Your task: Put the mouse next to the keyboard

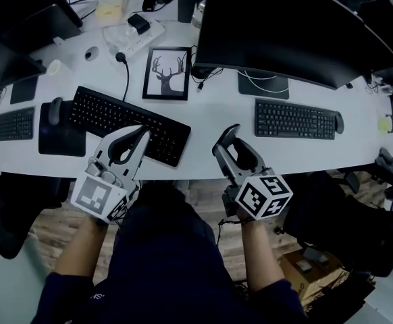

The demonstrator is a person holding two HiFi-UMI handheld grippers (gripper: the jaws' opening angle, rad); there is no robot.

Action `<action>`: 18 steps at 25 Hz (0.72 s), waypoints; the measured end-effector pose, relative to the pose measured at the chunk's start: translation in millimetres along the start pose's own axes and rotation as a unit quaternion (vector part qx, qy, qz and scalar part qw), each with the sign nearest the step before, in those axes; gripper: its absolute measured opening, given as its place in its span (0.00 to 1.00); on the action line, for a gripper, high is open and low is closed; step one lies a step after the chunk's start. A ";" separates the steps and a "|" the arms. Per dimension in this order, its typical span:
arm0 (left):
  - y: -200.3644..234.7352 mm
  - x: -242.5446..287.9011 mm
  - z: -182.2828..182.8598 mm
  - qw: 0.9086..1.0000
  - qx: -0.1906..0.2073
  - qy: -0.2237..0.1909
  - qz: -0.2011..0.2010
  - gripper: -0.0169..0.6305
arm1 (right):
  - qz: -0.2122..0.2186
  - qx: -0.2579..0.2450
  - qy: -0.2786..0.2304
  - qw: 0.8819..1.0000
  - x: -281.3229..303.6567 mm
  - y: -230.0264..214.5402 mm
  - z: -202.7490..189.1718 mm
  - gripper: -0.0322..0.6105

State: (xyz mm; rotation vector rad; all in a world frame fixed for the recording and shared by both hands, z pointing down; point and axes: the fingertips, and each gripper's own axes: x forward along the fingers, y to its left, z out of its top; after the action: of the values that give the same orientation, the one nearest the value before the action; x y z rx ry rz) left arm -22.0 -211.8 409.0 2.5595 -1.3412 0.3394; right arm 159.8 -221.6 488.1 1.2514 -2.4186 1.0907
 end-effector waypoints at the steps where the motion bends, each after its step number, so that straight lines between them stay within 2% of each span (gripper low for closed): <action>1: 0.7 1.5 -1.7 1.000 -0.001 0.001 -0.001 0.09 | -0.003 -0.003 0.004 1.000 1.9 -1.8 -2.3 0.42; 18: 19.8 27.5 -42.3 0.998 -0.007 0.031 -0.059 0.09 | -0.081 -0.025 0.070 0.994 35.6 -28.7 -51.4 0.42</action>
State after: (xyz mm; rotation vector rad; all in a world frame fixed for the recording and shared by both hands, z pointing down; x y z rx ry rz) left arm -27.3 -231.0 459.4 2.5793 -1.1620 0.3818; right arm 152.5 -218.5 556.4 1.2846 -2.1860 1.0294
